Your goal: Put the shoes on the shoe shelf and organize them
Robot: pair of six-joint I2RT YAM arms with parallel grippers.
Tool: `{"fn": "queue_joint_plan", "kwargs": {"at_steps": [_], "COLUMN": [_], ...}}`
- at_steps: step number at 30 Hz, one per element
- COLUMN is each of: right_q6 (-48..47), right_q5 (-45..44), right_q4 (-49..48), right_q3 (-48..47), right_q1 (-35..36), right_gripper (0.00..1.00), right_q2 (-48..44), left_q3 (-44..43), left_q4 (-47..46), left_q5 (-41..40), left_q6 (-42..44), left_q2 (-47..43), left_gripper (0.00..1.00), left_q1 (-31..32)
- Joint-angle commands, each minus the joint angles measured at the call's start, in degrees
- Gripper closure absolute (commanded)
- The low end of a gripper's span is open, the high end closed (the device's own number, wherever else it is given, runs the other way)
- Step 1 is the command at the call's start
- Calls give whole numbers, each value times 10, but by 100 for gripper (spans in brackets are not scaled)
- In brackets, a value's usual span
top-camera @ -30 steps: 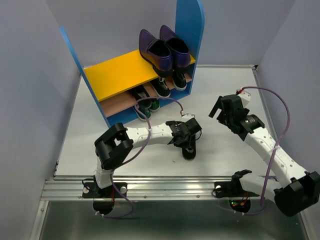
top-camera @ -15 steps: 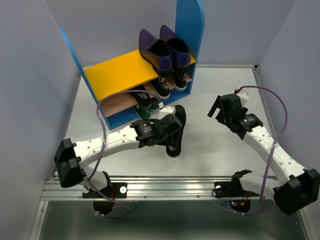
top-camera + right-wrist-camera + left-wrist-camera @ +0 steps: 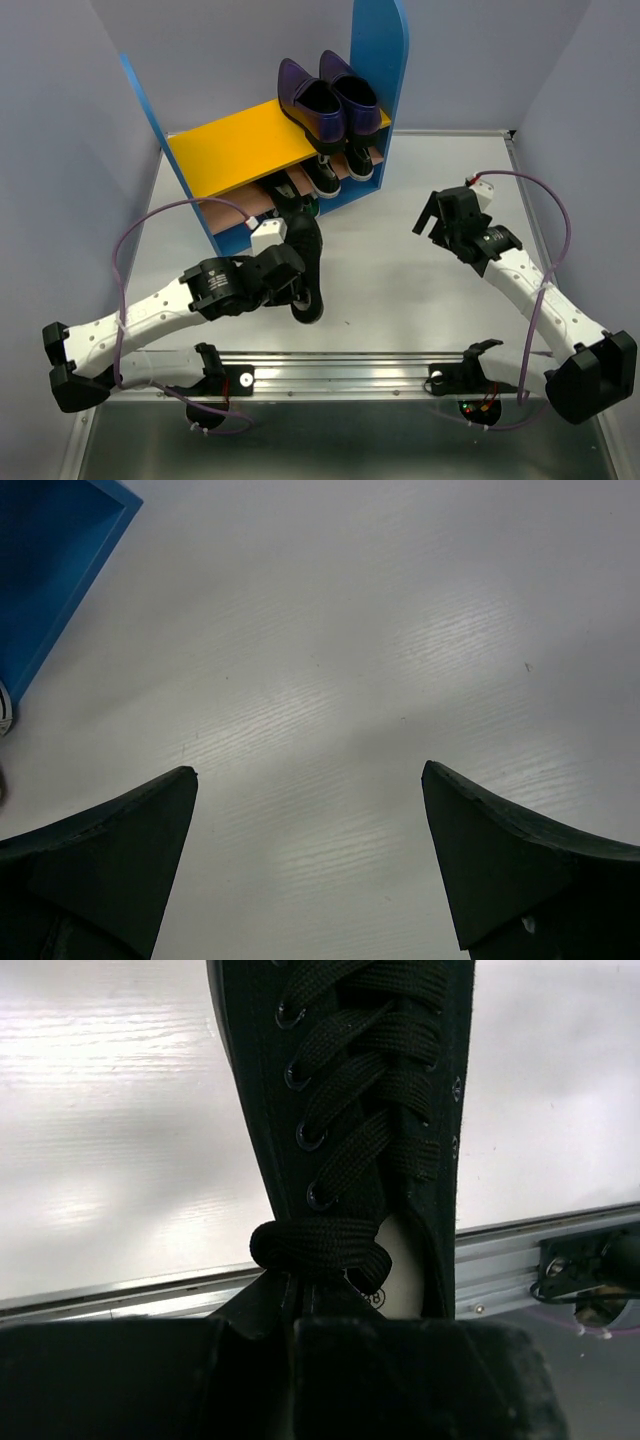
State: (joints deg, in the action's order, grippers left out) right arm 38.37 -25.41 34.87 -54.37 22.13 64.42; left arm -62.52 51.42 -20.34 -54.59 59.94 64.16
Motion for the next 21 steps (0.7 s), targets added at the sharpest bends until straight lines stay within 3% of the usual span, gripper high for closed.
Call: {"fn": "queue_joint_plan", "kwargs": {"at_steps": [1, 13, 21], "right_q6": [-4, -2, -3], "right_q5": [2, 11, 18], "right_q4": [-31, -34, -37], "right_q3": [-13, -11, -12], "right_q1": [-2, -2, -2], "right_gripper": [0, 0, 0], "right_q2": [0, 5, 4], "left_q3": [-5, -51, -52], "left_q4": [25, 129, 128], "left_q5": [-71, -165, -178], "left_q6": [-73, -162, -166], "left_q2": [-42, -77, -90], "left_gripper": [100, 100, 100], "left_q1": [3, -1, -63]}}
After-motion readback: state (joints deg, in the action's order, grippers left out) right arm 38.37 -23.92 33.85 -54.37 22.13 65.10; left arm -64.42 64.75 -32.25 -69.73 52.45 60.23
